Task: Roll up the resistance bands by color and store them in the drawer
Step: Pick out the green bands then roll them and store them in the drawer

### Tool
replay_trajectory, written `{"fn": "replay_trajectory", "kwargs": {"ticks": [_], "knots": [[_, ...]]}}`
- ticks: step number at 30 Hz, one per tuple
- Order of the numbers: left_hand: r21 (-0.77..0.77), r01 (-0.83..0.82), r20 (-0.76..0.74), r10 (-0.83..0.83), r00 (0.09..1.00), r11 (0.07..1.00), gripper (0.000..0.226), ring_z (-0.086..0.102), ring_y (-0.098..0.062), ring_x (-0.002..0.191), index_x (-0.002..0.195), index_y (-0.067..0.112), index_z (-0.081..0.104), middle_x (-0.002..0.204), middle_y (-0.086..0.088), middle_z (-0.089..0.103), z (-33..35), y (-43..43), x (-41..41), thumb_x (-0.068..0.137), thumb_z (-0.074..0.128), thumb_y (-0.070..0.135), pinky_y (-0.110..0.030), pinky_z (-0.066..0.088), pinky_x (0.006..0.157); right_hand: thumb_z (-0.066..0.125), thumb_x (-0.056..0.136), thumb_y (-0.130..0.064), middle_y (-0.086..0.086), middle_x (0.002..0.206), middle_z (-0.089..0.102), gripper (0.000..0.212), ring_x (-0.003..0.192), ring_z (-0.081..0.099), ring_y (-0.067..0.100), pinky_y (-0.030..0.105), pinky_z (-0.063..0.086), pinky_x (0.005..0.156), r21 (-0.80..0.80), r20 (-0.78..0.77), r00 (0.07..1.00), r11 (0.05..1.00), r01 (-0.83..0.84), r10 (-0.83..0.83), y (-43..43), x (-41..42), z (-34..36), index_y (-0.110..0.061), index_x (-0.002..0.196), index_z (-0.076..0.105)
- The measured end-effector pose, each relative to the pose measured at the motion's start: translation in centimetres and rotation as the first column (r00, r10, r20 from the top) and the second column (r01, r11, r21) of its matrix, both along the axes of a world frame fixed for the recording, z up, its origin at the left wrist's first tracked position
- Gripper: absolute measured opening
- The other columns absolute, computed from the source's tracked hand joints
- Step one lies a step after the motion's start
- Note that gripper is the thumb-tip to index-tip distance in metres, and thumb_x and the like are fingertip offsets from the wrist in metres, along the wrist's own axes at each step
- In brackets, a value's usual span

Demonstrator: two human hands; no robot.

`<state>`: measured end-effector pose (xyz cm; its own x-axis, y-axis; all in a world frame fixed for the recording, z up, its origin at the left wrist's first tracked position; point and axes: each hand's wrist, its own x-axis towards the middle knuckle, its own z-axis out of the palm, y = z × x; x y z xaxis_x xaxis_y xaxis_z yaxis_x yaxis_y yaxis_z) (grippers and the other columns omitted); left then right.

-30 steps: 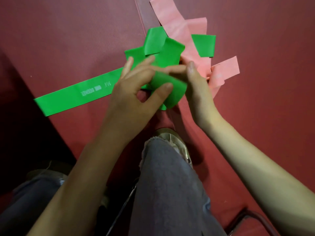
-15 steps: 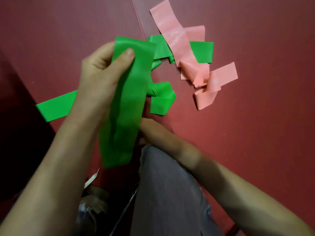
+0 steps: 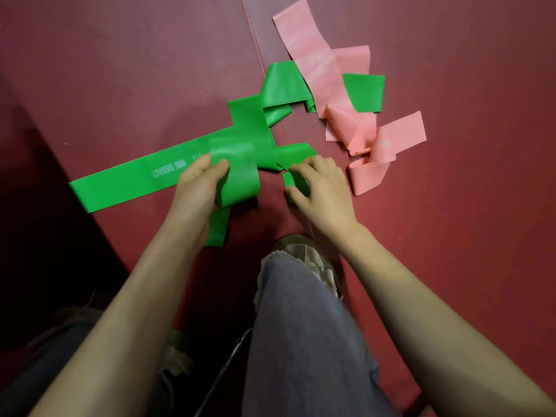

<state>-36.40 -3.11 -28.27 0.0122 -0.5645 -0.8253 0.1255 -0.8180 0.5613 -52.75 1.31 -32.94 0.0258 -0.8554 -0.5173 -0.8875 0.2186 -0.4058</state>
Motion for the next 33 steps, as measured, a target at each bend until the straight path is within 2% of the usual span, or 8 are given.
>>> {"fn": "replay_trajectory", "kwargs": {"ticks": [5,12,19,22,24,26,29,33], "knots": [[-0.008,-0.001,-0.006,0.001,1.0,1.0,0.027,0.06,0.005,0.051,0.076,0.017,0.054,0.052,0.017,0.066,-0.4,0.1,0.0,0.091,0.039,0.0,-0.014,0.05,0.058,0.062,0.075,-0.012,0.018,0.104,0.057,0.036,0.093,0.051,0.038,0.044,0.04,0.078,-0.071,-0.125,0.988,0.993,-0.095,0.086,0.7,-0.9,-0.2,-0.007,0.111,0.057],[-0.016,0.037,-0.002,-0.037,0.999,0.999,0.027,0.059,0.006,0.051,0.075,0.017,0.054,0.053,0.017,0.065,-0.6,0.7,-0.4,0.091,0.04,0.001,-0.014,0.049,0.056,0.061,0.073,-0.014,0.016,0.086,0.056,0.01,0.09,0.053,0.036,0.036,0.027,0.073,-0.111,-0.222,0.963,0.977,-0.181,0.154,-0.4,-2.2,-0.7,-0.006,0.078,0.059],[-0.104,0.003,0.018,-0.001,1.0,0.995,0.027,0.058,0.006,0.05,0.074,0.017,0.052,0.051,0.017,0.064,-0.3,0.8,-1.2,0.091,0.04,0.0,-0.01,0.046,0.051,0.046,0.079,-0.022,0.008,0.067,0.048,0.013,0.072,0.042,0.017,0.033,0.034,0.09,-0.136,0.213,0.971,0.981,0.14,-0.109,-1.9,-2.8,2.3,-0.01,0.078,0.049],[-0.143,-0.058,0.091,0.072,0.993,0.988,0.026,0.054,-0.001,0.054,0.068,0.016,0.045,0.053,0.012,0.059,-0.5,0.8,-1.4,0.09,0.044,0.003,-0.017,0.045,0.056,0.053,0.078,-0.021,-0.006,0.062,0.047,0.013,0.058,0.042,0.01,0.032,0.039,0.063,-0.054,0.393,0.888,0.958,0.282,-0.239,-2.4,-1.9,4.7,-0.025,0.072,0.041],[-0.168,-0.075,0.108,0.094,0.99,0.983,0.011,0.046,-0.019,0.07,0.075,0.015,0.044,0.071,-0.008,0.052,-0.7,0.9,-1.5,0.084,0.049,0.011,-0.028,0.04,0.063,0.055,0.076,-0.02,-0.012,0.05,0.038,0.021,0.049,0.033,0.005,0.022,0.03,0.052,0.068,0.511,0.792,0.934,0.35,-0.334,-2.8,-1.2,6.0,-0.029,0.067,0.038],[-0.182,-0.089,0.069,0.103,0.992,0.979,0.002,0.042,-0.024,0.081,0.084,0.01,0.048,0.084,-0.012,0.049,-0.4,0.8,-1.7,0.086,0.047,0.009,-0.033,0.039,0.069,0.055,0.079,-0.012,-0.012,0.044,0.032,0.023,0.045,0.027,0.001,0.017,0.025,0.047,0.227,0.672,0.587,0.88,0.416,-0.451,-3.1,-0.5,7.2,-0.025,0.069,0.04],[-0.166,-0.081,0.018,0.085,0.996,0.983,0.035,0.055,-0.027,0.094,0.126,-0.007,0.04,0.113,-0.021,0.058,0.0,0.6,-2.2,0.091,0.041,-0.002,-0.035,0.047,0.084,0.047,0.087,0.006,-0.009,0.036,0.039,0.028,0.036,0.032,-0.003,0.011,0.027,0.039,0.43,0.759,0.259,0.759,0.488,-0.597,-3.5,1.3,8.0,-0.015,0.072,0.038],[-0.202,-0.012,-0.046,0.003,0.999,0.979,0.033,0.064,-0.002,0.062,0.103,0.014,0.054,0.074,0.008,0.072,0.6,0.4,-2.5,0.086,0.041,-0.011,-0.014,0.051,0.056,0.053,0.077,-0.013,0.011,0.056,0.041,0.016,0.055,0.036,0.012,0.022,0.027,0.047,0.477,0.718,0.181,0.665,0.575,-0.672,-3.7,3.9,6.5,-0.018,0.073,0.038]]}}
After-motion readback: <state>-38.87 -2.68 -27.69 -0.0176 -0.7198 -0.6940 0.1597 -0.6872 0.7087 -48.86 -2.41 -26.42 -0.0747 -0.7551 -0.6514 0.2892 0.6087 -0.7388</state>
